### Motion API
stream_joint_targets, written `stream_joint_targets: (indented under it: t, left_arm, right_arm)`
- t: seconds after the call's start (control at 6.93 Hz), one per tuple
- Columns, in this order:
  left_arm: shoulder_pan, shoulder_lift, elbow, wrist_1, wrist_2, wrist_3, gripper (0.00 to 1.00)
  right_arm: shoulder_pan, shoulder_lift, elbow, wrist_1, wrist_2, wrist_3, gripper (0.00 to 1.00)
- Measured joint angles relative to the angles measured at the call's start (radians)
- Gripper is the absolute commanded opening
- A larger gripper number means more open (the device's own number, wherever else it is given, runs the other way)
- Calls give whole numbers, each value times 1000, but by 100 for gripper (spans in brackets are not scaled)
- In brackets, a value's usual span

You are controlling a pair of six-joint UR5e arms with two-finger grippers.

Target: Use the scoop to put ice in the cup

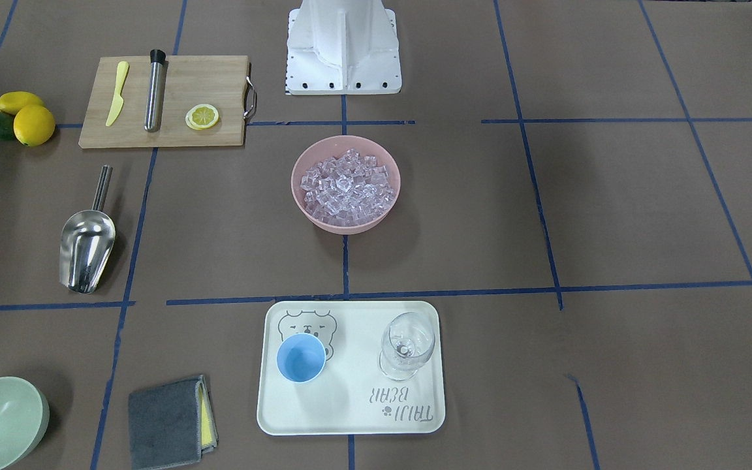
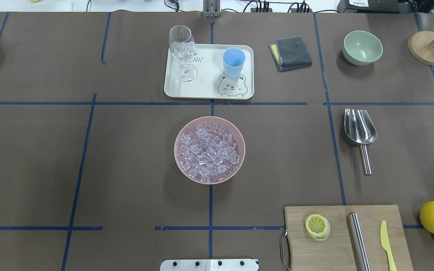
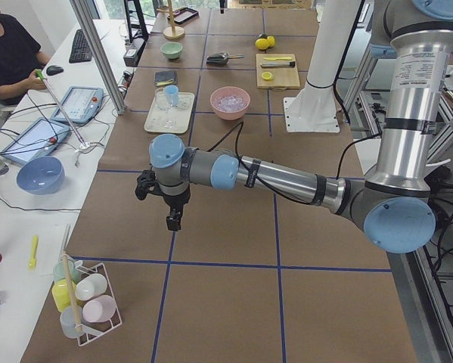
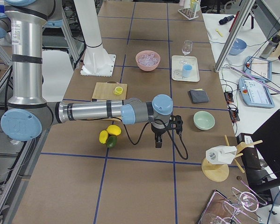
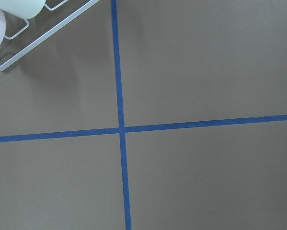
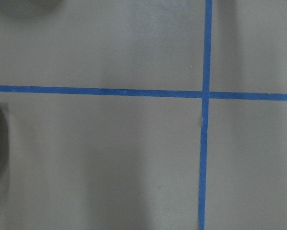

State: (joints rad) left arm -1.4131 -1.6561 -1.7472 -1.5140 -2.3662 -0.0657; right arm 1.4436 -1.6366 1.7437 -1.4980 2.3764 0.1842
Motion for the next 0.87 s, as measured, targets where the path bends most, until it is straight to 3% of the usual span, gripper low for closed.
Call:
stream_joint_targets:
  t: [0.29, 0.72, 0.87]
  left_arm:
    - [194, -68, -70, -42, -1, 3, 100]
    - [462, -171, -83, -347, 23, 4, 100]
    - [534, -203, -77, -436, 72, 5, 100]
  right_arm:
    - [-45, -16, 74, 30, 16, 9, 100]
    - [-134, -20, 135, 70, 23, 15, 100]
    - [-163, -20, 149, 83, 23, 15, 100]
